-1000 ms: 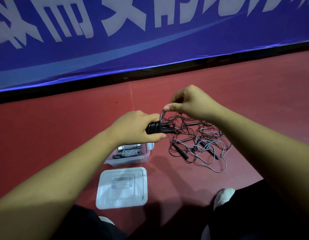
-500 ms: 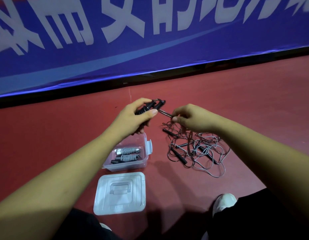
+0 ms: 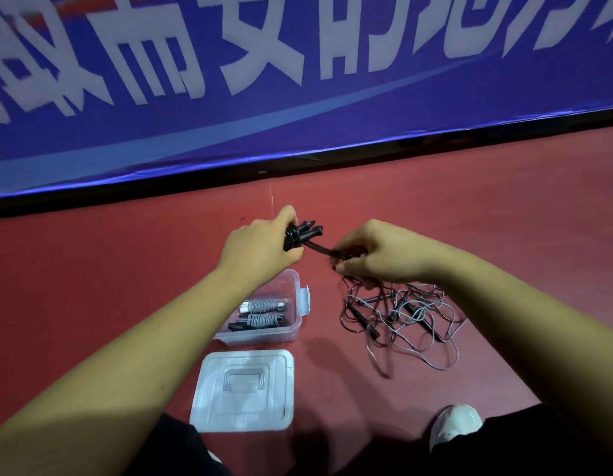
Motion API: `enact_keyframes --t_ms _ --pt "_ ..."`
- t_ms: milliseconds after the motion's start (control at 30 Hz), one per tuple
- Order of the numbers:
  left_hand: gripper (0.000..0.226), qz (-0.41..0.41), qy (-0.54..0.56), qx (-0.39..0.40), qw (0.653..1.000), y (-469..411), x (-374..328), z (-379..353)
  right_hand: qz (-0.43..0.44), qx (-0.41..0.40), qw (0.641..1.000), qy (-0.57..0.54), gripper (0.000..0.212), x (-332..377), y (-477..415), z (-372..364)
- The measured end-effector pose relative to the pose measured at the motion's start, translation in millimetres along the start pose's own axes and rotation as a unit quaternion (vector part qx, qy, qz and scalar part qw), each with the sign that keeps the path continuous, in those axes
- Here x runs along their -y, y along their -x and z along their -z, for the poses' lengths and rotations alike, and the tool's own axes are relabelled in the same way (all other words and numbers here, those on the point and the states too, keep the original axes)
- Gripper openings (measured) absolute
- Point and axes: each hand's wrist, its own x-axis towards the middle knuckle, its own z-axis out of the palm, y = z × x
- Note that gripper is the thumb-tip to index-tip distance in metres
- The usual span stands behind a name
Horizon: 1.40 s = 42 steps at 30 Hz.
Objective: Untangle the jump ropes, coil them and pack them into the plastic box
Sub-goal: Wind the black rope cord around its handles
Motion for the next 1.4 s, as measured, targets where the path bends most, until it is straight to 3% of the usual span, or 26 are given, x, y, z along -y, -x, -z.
enact_keyframes --t_ms 233,333,533,700,767,900,1067,1267,1400 --pt "0.023 0.055 0.019 0.059 0.997 -7.1 14.9 -5.2 0.007 -0.057 0.997 0.046 0.012 9.2 -3.8 -2.6" --pt "0.018 0.02 0.025 0.108 0.994 -0.9 7.3 -7.8 0.044 -0.12 0.99 0.054 0.015 13.3 -1.2 -4.0" --pt "0.033 -0.078 0.06 0.195 0.976 16.2 -27.4 -2.5 0.057 -0.214 0.973 0.06 0.017 2.4 2.6 1.4" --pt "0.018 -0.133 0.226 0.188 0.947 23.4 -33.6 4.5 0.035 -0.257 0.965 0.034 0.022 -6.5 1.6 7.3" --pt "0.015 -0.128 0.329 0.19 0.916 25.4 -31.8 5.3 0.028 -0.253 0.967 0.019 0.025 -9.0 1.8 8.3" --pt "0.04 -0.064 0.522 0.188 0.829 28.9 -32.3 8.5 0.009 -0.183 0.982 -0.046 0.03 -13.6 1.0 5.4" --pt "0.04 -0.008 0.633 0.159 0.758 24.2 -24.2 11.7 -0.006 -0.072 0.988 -0.136 0.041 -15.1 0.7 1.7" --pt "0.02 0.054 0.674 0.116 0.728 17.3 -16.6 16.6 -0.013 -0.043 0.999 -0.021 0.014 -12.2 4.2 14.9" --pt "0.011 0.101 0.606 0.062 0.786 10.4 -9.0 20.6 -0.001 -0.072 0.991 0.117 0.016 -9.8 8.0 20.8"
